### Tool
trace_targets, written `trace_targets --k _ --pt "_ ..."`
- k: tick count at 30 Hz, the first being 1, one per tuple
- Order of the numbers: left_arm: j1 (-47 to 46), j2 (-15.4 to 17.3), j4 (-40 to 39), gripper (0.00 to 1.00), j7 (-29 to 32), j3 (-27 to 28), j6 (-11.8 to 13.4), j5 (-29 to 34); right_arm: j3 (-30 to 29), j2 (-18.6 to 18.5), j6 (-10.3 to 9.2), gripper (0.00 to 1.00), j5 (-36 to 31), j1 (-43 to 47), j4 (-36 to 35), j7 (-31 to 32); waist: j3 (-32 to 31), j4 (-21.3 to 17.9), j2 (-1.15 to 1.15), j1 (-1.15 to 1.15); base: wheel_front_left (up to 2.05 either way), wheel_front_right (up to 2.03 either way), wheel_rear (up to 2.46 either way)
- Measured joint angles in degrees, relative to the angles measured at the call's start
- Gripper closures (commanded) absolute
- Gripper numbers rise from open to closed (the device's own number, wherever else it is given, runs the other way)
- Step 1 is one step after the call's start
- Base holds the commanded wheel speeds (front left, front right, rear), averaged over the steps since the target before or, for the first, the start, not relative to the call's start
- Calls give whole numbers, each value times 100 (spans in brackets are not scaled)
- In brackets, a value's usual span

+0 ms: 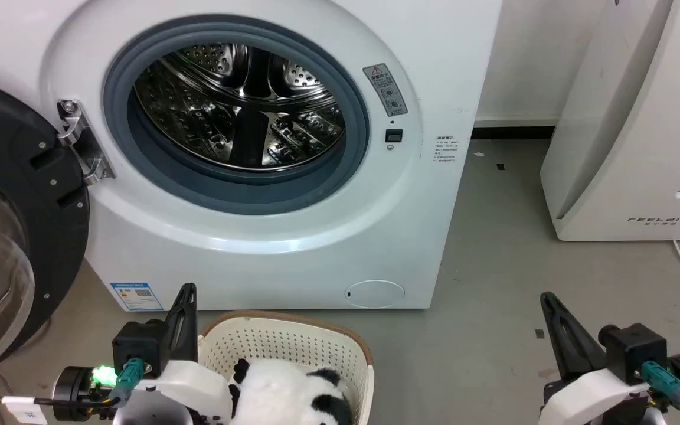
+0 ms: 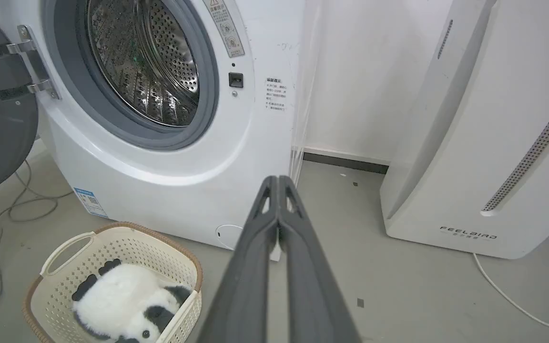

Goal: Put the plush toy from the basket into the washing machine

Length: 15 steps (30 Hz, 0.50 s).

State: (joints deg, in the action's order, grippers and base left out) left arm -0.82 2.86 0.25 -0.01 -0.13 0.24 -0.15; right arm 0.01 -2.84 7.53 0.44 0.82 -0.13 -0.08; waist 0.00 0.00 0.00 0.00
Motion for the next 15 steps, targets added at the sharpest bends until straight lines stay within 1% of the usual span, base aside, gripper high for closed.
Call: trace_targets --k 15 --pt "0 0 0 100 0 0 0 0 1 -1 0 100 0 0 0 0 0 0 0 0 0 0 0"
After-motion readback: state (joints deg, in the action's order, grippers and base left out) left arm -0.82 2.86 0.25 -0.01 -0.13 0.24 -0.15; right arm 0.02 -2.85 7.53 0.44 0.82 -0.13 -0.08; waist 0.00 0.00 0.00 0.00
